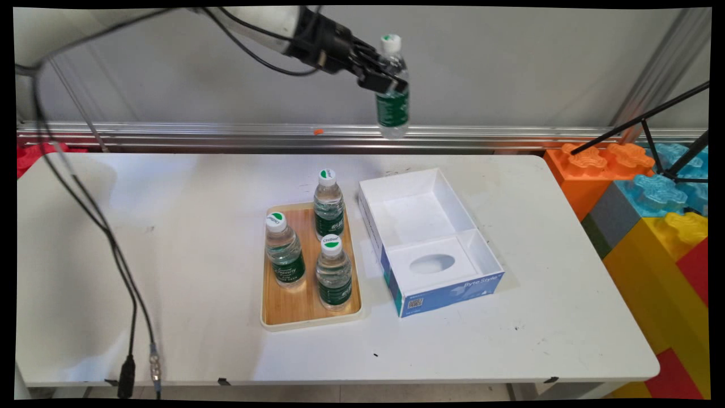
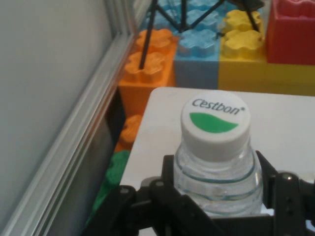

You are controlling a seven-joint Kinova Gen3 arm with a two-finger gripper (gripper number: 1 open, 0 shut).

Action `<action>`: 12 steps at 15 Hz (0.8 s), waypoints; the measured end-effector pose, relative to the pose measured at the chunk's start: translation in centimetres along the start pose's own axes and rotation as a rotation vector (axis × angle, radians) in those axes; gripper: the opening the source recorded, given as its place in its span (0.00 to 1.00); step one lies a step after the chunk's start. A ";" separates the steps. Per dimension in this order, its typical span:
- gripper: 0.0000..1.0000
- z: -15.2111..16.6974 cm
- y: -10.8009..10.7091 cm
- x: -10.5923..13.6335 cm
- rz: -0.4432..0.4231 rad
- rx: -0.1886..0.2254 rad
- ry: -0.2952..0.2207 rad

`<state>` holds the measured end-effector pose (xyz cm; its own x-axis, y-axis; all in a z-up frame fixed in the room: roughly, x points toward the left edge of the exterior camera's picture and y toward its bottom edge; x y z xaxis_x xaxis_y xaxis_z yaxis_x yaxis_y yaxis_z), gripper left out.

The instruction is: Place the picked object on the tray

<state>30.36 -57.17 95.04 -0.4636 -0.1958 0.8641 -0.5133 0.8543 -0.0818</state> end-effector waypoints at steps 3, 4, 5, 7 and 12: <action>0.00 -4.5 0.9 -0.2 -0.036 0.063 -0.035; 0.00 -6.0 1.3 -0.5 -0.049 0.079 -0.047; 0.00 -7.2 1.6 -0.9 -0.059 0.088 -0.057; 0.00 -9.1 2.0 -1.7 -0.074 0.105 -0.072; 0.00 -13.7 2.6 -5.2 -0.067 0.136 -0.103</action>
<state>41.34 -47.39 97.11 -0.4933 -0.3046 0.8148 -0.6351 0.7662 -0.0980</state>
